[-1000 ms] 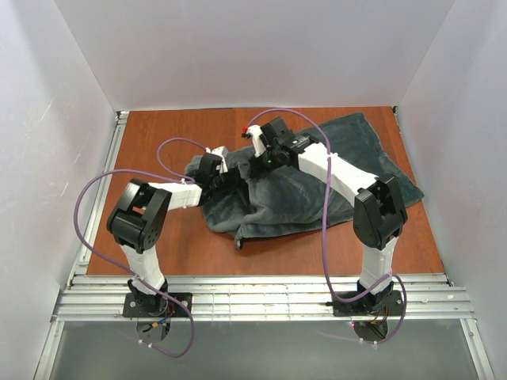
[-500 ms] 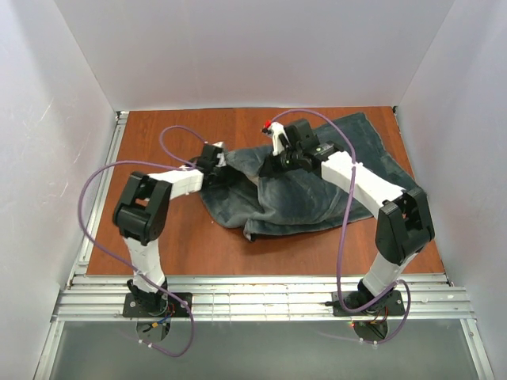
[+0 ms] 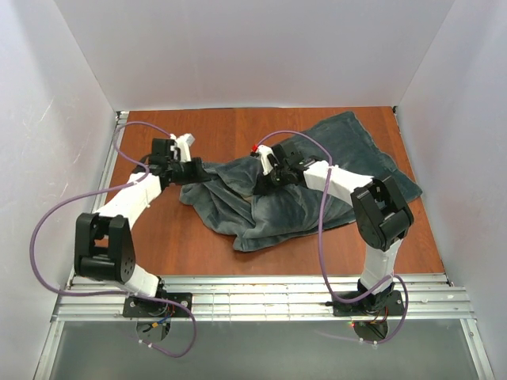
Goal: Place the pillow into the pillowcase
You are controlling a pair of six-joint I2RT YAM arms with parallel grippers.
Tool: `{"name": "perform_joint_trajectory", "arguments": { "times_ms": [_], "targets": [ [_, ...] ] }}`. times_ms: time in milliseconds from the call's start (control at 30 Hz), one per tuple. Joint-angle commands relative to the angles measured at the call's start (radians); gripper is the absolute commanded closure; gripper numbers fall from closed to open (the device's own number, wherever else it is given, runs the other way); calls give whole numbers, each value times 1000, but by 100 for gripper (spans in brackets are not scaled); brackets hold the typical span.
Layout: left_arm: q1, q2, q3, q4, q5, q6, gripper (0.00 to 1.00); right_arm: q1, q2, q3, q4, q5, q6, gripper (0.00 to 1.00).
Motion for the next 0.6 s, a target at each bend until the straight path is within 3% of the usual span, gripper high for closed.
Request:
{"name": "perform_joint_trajectory", "arguments": {
  "times_ms": [0,100,167,267,467,567],
  "targets": [
    [87,-124,43,31,28,-7,100,-13,37,-70,-80,68,-76,99],
    [87,-76,95,74,56,-33,100,-3,24,-106,-85,-18,-102,99],
    [82,-36,142,109,159,-53,100,12,27,-94,-90,-30,-115,99],
    [24,2,175,105,270,-64,100,12,66,47,-90,-15,-109,99],
    [-94,-120,43,100,440,-41,100,6,204,354,-84,89,-54,99],
    [-136,-142,-11,93,445,-35,100,9,214,367,-64,22,-27,99]
  ]
}}
